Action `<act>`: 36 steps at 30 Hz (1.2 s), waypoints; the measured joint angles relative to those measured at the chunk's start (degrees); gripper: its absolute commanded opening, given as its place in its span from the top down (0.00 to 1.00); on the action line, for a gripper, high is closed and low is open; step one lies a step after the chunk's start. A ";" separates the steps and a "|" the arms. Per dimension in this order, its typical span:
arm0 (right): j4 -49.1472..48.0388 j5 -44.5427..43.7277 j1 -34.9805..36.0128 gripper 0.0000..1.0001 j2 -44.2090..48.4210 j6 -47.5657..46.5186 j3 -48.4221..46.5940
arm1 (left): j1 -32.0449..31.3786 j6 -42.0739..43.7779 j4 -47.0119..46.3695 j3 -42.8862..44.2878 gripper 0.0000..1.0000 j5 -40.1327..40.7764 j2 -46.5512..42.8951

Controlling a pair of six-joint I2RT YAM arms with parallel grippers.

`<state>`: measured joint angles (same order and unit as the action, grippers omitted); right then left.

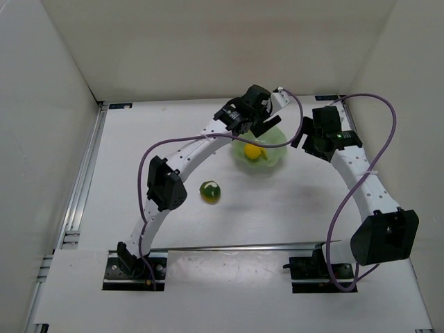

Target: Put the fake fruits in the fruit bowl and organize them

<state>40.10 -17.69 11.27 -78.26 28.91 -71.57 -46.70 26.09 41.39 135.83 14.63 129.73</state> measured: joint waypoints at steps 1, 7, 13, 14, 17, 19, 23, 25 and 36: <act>-0.46 0.24 0.00 0.00 0.07 -0.52 0.00 | 0.11 -0.33 -0.33 1.18 0.00 0.46 1.36; -4.28 2.84 3.08 0.00 2.27 -5.25 0.81 | 0.79 -4.20 -1.29 0.50 0.00 2.29 -0.31; -7.34 7.52 15.45 0.00 2.23 -11.56 2.03 | 7.23 -9.77 -2.58 -12.57 0.00 2.38 -17.68; -7.80 8.44 18.47 0.00 1.46 -12.48 1.99 | 9.57 -10.49 -3.13 -15.39 0.00 2.54 -21.49; -8.83 11.45 28.30 0.00 -4.17 -15.58 0.31 | 17.59 -12.50 -4.17 -24.35 0.00 3.43 -31.91; -8.59 12.87 33.83 0.00 -10.21 -17.20 -2.80 | 22.99 -13.90 -3.82 -30.21 0.00 4.17 -37.05; -8.17 15.13 39.69 0.00 -23.26 -18.64 -11.21 | 30.93 -16.94 -1.55 -40.54 0.00 2.67 -41.29; -7.98 15.58 40.59 0.00 -28.76 -18.58 -15.32 | 34.34 -18.32 -0.22 -46.12 0.00 1.66 -41.42; -2.82 19.45 41.46 0.11 -41.51 -17.94 -22.38 | 48.22 -22.60 4.85 -66.12 0.00 3.39 -41.22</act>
<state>37.28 1.76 52.73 -119.77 10.96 -93.95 1.52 3.49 46.24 69.71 18.02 88.51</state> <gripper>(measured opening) 0.953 0.998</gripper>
